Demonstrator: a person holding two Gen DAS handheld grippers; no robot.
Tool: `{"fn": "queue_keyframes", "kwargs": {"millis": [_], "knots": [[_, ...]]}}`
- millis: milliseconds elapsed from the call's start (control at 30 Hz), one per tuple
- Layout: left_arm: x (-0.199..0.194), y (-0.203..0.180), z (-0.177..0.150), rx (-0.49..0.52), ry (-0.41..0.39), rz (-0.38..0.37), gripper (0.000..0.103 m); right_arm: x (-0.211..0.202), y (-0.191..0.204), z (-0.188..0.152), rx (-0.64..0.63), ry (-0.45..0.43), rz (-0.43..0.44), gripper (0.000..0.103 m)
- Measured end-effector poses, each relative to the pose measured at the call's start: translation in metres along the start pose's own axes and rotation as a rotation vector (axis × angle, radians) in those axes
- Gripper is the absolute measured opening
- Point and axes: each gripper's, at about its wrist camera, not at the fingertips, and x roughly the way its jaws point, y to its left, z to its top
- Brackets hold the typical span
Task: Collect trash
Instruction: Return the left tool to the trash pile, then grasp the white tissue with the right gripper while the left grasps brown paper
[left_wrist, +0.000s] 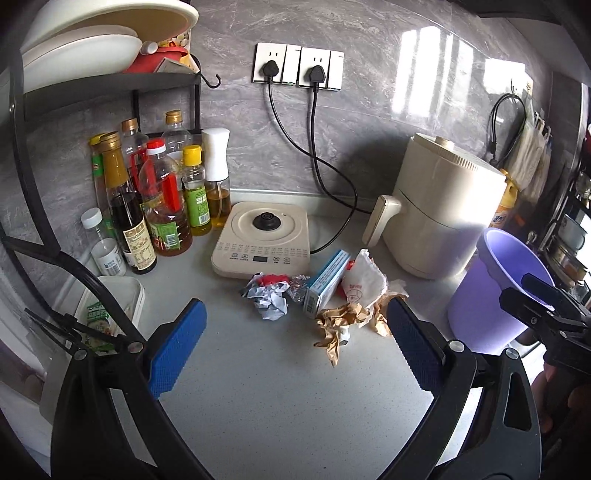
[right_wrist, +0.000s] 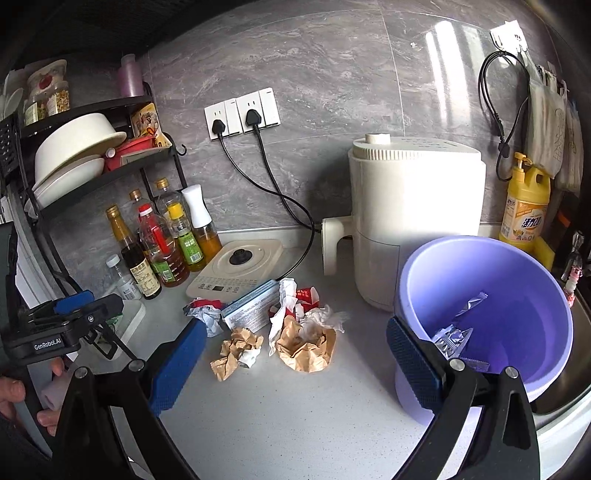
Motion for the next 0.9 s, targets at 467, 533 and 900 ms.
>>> {"fn": "queue_keyframes", "kwargs": {"millis": [467, 533, 900], "knots": [[0.035, 0.033, -0.031, -0.025, 0.096, -0.109, 0.097, 0.046, 0.037, -0.035, -0.095, 0.165, 0.007, 0.095], [0.047, 0.034, -0.032, -0.044, 0.124, -0.144, 0.097, 0.051, 0.036, -0.037, -0.089, 0.184, 0.007, 0.095], [0.132, 0.01, -0.03, -0.037, 0.283, -0.282, 0.077, 0.096, 0.012, -0.031, -0.048, 0.306, 0.006, 0.073]]}}
